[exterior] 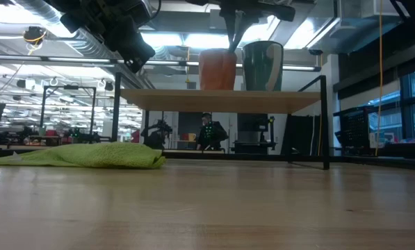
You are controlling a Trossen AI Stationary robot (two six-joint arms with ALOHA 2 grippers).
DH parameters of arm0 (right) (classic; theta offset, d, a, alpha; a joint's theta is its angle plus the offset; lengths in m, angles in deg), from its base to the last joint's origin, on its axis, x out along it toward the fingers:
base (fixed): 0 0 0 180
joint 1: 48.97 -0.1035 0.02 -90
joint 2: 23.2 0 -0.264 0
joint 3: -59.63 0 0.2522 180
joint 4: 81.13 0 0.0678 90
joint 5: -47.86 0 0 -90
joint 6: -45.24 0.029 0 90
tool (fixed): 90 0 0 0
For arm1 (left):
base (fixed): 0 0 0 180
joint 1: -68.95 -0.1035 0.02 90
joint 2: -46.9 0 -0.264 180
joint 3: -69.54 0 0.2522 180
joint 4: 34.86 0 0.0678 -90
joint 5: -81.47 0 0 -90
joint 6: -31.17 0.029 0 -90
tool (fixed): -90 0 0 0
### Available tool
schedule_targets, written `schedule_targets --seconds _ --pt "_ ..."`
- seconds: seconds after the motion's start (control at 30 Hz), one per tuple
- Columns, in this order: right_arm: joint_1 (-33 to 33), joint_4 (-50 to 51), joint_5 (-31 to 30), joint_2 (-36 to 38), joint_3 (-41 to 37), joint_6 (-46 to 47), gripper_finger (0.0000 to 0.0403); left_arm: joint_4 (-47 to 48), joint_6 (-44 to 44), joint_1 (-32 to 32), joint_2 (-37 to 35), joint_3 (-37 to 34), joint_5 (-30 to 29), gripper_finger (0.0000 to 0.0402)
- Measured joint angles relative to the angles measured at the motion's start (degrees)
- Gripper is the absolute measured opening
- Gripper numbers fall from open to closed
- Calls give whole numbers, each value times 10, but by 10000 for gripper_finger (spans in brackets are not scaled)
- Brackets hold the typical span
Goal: Stack small to large cups/mugs on shelf
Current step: Put the light orange mug on the shelf
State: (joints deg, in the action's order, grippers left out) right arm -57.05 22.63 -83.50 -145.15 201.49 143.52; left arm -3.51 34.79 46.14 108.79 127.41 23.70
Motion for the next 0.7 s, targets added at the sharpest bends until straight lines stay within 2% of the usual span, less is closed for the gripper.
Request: schedule_targets --seconds 0.7 --pt "15 0 5 0 0 -14 0 0 11 0 0 0 0 1"
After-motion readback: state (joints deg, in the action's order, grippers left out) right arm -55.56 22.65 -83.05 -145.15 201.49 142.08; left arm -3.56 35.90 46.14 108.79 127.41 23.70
